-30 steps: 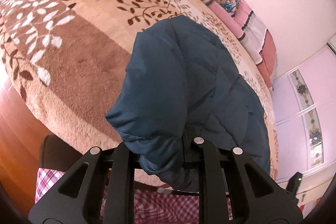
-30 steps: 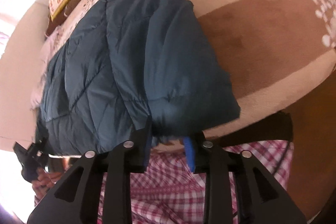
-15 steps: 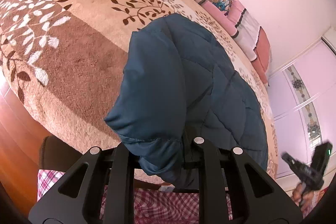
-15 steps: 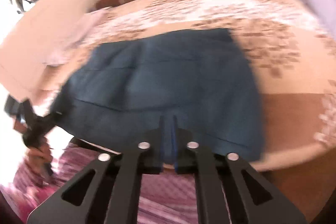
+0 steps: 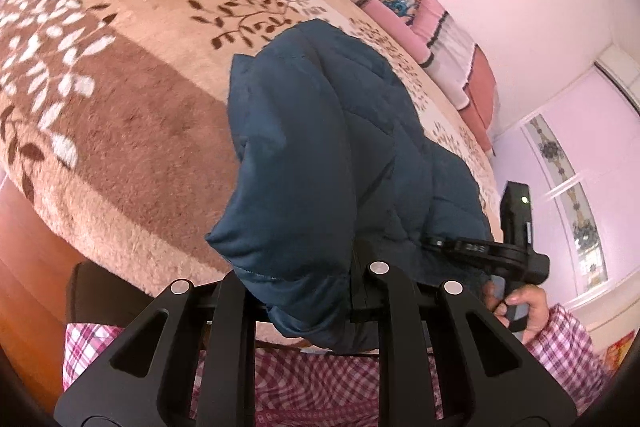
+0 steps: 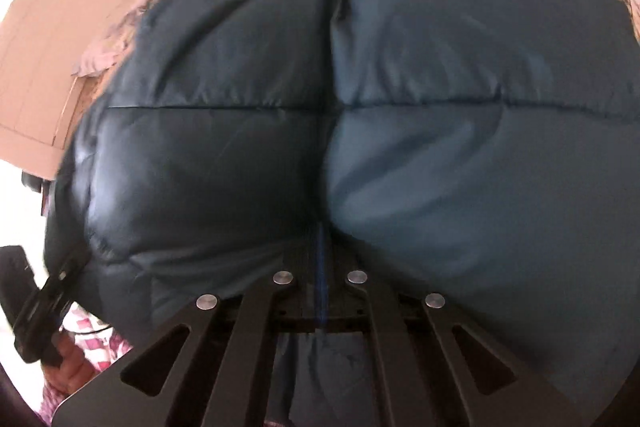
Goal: Fold large clothes
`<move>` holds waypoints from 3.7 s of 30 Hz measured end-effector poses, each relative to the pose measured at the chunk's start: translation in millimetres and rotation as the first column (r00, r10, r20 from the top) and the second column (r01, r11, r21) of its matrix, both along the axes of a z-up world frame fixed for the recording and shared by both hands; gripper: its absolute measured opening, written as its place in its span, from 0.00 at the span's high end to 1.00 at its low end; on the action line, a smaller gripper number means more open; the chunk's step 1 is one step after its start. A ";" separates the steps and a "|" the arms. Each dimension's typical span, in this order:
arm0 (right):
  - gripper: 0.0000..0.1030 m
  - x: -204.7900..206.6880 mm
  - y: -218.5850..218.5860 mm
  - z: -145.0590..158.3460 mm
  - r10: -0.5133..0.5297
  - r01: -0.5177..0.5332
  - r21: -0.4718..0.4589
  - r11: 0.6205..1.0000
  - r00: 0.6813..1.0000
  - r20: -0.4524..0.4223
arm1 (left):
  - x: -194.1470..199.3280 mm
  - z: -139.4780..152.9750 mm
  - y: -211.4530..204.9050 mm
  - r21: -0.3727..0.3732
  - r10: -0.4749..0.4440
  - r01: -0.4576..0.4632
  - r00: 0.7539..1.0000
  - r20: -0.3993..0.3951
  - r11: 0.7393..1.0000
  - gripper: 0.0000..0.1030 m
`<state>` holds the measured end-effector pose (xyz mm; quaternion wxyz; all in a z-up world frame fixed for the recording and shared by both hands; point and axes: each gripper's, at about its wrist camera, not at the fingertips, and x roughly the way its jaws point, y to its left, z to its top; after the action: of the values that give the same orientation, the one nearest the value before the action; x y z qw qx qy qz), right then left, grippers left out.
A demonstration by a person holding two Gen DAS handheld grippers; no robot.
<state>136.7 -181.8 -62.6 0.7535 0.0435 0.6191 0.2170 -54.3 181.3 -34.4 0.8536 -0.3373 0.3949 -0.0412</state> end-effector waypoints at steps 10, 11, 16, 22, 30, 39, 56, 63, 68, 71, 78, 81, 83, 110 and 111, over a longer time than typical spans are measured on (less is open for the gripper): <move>0.98 5.8 -1.2 45.5 0.004 -0.008 0.037 0.999 0.994 0.105 | 1.1 1.8 5.8 -0.038 -0.004 0.005 1.000 0.005 0.999 0.83; 0.98 10.5 -2.5 54.5 -0.008 0.003 0.033 0.999 0.991 0.134 | 1.0 2.0 5.5 -0.037 -0.006 0.006 1.000 0.005 0.999 0.83; 0.98 60.4 -3.9 57.5 -0.093 0.089 0.036 0.995 0.986 0.136 | 0.2 2.2 6.5 -0.048 -0.008 0.009 1.000 0.010 0.999 0.83; 1.00 115.1 6.6 22.1 -0.145 0.150 -0.052 0.987 0.986 0.086 | -4.4 4.8 7.0 -0.059 -0.024 0.025 0.999 0.028 0.998 0.83; 1.00 128.4 4.6 2.3 -0.175 0.176 -0.058 0.983 0.984 0.028 | 1.3 18.5 2.5 -0.061 -0.045 0.048 0.997 0.058 0.997 0.83; 1.00 24.7 -17.0 55.2 -0.065 0.062 0.040 0.997 0.993 0.095 | -0.6 28.4 -3.9 -0.043 -0.043 0.047 0.996 0.076 0.998 0.83; 1.00 -59.7 -22.5 21.9 0.025 -0.024 0.101 0.995 1.000 -0.004 | -6.4 76.0 -43.3 0.087 -0.123 0.111 0.982 0.144 0.990 0.83; 0.99 -106.0 -20.9 6.3 0.140 -0.136 0.090 0.987 0.989 -0.048 | -7.1 90.8 -64.8 0.141 -0.167 0.146 0.973 0.156 0.979 0.83; 1.00 -96.4 -9.7 -16.8 0.136 -0.130 0.080 0.988 0.988 -0.073 | -12.6 98.5 -91.8 0.235 -0.229 0.188 0.960 0.160 0.954 0.83; 1.00 -97.7 -21.5 -6.4 0.115 -0.105 0.126 0.986 0.991 -0.073 | -11.9 110.7 -98.7 0.247 -0.243 0.196 0.953 0.179 0.949 0.83; 1.00 -120.0 -147.5 57.7 -0.164 0.131 0.268 0.955 0.981 0.106 | -10.8 131.9 -131.2 0.315 -0.312 0.241 0.930 0.195 0.918 0.83; 0.98 -113.7 -214.6 53.5 -0.353 0.313 0.293 0.903 0.931 0.094 | -10.3 140.6 -149.7 0.342 -0.345 0.264 0.917 0.202 0.902 0.83; 0.98 -106.4 -246.2 39.0 -0.451 0.411 0.332 0.849 0.891 0.052 | -8.8 146.4 -163.7 0.366 -0.372 0.283 0.906 0.202 0.887 0.83; 1.00 -101.3 -277.6 -26.0 -0.385 0.430 0.568 0.702 0.900 -0.206 | 50.2 43.9 -402.8 0.404 -0.755 0.699 0.655 -0.029 0.590 0.69; 1.00 -106.6 -285.6 -23.4 -0.403 0.440 0.564 0.699 0.894 -0.198 | 50.0 43.2 -405.0 0.415 -0.758 0.699 0.651 -0.031 0.583 0.65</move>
<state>30.1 -467.4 -86.0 0.7116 0.4244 0.5147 0.2205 -4.3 -223.7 8.8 0.8365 0.0363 0.4332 -0.3335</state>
